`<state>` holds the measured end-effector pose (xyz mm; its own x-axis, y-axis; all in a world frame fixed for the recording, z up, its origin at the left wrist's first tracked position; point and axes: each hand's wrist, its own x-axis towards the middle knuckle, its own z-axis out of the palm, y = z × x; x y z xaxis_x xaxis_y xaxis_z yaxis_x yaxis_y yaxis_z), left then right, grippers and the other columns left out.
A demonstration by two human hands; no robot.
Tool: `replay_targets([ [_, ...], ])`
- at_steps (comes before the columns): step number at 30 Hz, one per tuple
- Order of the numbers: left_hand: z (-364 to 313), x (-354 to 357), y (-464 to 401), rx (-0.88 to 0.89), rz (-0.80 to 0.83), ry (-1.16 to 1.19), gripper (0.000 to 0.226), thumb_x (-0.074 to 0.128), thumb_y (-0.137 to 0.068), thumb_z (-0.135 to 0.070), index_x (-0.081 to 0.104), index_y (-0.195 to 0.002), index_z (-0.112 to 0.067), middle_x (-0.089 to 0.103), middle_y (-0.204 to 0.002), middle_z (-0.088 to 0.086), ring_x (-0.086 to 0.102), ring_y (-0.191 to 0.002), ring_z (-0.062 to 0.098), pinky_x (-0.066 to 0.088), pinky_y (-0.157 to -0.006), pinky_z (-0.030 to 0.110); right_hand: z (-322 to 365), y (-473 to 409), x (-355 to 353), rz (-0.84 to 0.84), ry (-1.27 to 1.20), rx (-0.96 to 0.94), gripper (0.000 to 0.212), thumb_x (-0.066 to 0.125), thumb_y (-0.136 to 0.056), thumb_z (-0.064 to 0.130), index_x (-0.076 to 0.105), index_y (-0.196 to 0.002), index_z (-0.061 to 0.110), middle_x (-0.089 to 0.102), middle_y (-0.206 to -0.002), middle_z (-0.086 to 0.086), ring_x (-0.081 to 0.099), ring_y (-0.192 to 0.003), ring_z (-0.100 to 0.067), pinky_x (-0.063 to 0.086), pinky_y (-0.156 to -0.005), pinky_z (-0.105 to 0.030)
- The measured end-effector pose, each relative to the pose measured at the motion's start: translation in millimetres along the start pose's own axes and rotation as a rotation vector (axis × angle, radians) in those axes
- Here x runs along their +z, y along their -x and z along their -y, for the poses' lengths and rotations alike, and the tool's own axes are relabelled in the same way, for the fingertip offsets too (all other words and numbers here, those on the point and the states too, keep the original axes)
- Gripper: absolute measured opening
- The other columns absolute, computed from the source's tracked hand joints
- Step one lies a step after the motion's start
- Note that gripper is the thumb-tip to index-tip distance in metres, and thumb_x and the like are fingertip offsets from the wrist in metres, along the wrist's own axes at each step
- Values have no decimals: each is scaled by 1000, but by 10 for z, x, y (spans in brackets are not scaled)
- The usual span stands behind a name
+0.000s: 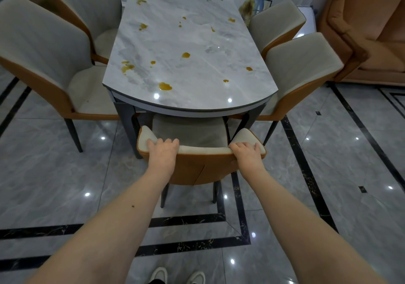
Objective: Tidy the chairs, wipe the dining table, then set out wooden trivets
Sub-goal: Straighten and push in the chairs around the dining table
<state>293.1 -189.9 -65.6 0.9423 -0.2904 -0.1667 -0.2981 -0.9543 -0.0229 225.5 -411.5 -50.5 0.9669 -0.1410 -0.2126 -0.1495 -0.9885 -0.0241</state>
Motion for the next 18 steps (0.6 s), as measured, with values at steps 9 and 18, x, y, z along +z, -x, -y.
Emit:
replay_targets([
  [9, -25, -5, -55, -3, -30, -13, 51, 72, -75, -14, 44, -116, -23, 57, -110, 2, 50, -110, 27, 28, -103, 52, -25, -96, 28, -51, 12, 15, 39, 58, -89, 13, 48, -124, 26, 55, -127, 0, 41, -128, -25, 10, -114, -58],
  [18, -6, 13, -26, 10, -63, -8, 47, 71, -76, -14, 45, -114, -23, 58, -110, 1, 51, -110, 25, 29, -104, 49, 19, -102, 59, -52, 4, 66, 42, 61, -88, 15, 47, -126, 28, 54, -129, 0, 38, -132, -25, 6, -115, -57],
])
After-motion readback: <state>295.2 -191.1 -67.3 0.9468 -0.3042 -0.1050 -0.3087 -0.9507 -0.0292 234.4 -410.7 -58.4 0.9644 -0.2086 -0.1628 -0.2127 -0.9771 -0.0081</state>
